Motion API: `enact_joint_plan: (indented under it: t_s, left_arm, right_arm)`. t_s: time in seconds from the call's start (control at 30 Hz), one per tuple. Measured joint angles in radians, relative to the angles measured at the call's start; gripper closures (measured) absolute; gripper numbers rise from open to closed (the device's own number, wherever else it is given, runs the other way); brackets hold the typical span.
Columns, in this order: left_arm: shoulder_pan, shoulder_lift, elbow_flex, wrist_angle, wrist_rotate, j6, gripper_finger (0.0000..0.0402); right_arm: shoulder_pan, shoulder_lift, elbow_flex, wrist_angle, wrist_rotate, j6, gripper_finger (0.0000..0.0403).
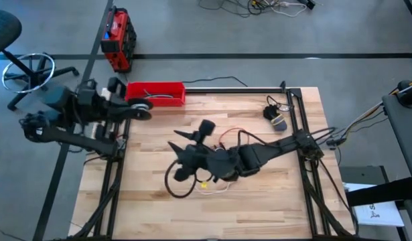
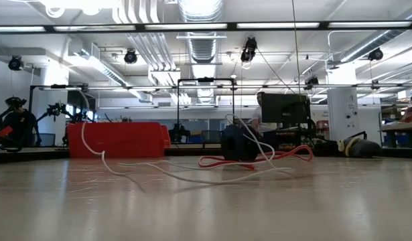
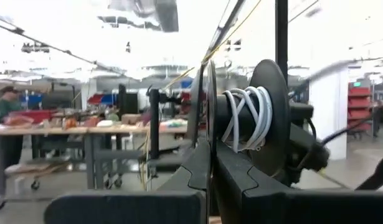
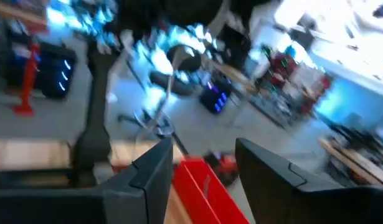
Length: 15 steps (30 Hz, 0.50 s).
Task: Coil cords
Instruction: Uncoil the white wire from the black spool
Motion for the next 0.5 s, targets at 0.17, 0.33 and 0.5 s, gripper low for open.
enact_joint_plan:
  t_s: [0.17,0.33,0.5]
  left_arm:
    - [0.001,0.008,-0.143,0.224,0.020,0.006,0.0401]
    - [0.000,0.016,-0.237,0.436,0.127,0.007,0.0401]
    - [0.000,0.039,-0.269,0.497,0.155,-0.002,0.0401]
  right_arm:
    - [-0.028,0.009,0.000,0.115,-0.118,-0.103,0.0241]
    - [-0.063,0.007,-0.001,0.139,-0.146,0.032,0.0260]
    - [-0.091,0.006,-0.001,0.148,-0.367,0.138,0.0285]
